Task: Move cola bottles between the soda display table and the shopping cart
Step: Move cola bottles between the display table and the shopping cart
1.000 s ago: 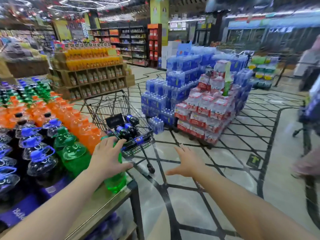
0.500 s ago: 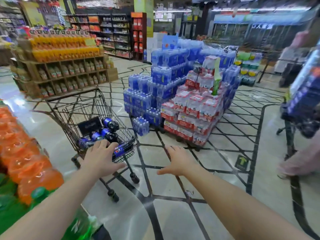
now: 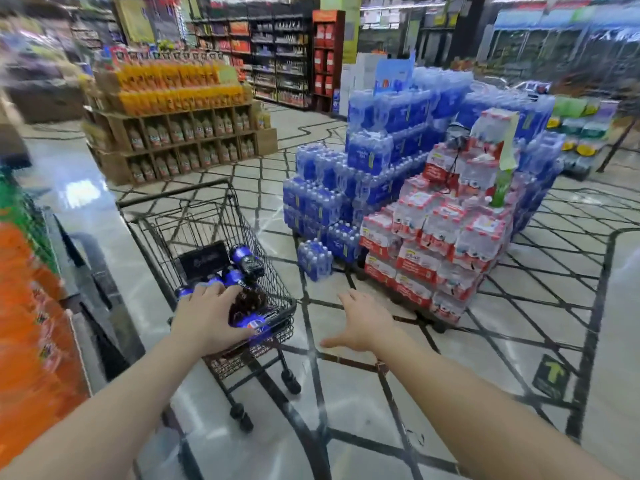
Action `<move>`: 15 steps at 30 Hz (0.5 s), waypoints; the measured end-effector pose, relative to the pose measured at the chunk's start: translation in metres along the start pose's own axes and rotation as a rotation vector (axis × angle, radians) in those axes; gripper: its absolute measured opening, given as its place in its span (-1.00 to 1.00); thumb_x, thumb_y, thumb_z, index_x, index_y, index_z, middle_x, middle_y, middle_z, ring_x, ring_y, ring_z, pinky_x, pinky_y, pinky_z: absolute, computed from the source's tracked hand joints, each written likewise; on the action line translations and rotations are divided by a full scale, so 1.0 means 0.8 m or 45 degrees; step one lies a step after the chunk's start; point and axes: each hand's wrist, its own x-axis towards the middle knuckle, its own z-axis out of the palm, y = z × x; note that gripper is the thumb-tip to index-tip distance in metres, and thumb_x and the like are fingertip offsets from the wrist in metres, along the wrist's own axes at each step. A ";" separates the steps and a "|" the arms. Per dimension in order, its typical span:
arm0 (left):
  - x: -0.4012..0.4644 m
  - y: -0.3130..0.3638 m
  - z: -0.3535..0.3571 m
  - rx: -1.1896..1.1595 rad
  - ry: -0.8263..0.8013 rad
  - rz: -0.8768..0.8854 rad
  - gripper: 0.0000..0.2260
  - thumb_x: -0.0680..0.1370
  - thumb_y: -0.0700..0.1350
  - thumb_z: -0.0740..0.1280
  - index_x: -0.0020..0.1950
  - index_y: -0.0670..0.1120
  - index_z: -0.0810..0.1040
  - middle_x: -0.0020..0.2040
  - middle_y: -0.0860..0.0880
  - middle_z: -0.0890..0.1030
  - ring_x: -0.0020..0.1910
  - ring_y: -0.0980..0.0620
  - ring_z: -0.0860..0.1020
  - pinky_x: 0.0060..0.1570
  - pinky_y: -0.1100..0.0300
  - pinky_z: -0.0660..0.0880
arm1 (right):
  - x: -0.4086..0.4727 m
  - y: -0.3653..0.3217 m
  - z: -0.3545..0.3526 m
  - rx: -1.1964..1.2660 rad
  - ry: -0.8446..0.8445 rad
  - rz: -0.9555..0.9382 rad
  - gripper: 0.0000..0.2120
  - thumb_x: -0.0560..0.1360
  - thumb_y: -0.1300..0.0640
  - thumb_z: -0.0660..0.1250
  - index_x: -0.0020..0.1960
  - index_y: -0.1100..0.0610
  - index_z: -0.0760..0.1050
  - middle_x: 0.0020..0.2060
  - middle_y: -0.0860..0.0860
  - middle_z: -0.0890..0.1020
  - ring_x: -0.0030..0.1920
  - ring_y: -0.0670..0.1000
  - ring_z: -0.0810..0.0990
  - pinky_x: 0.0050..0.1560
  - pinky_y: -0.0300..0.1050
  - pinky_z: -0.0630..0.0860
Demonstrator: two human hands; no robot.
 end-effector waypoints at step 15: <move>0.213 -0.012 0.015 -0.036 -0.101 -0.365 -0.16 0.45 0.52 0.29 0.63 0.16 0.25 0.47 -0.05 0.43 0.47 -0.13 0.38 0.40 -0.05 0.40 | 0.348 0.017 -0.034 0.010 -0.127 -0.389 0.09 0.28 -0.48 0.48 0.55 0.13 0.23 0.43 0.10 0.40 0.43 0.15 0.35 0.41 0.12 0.41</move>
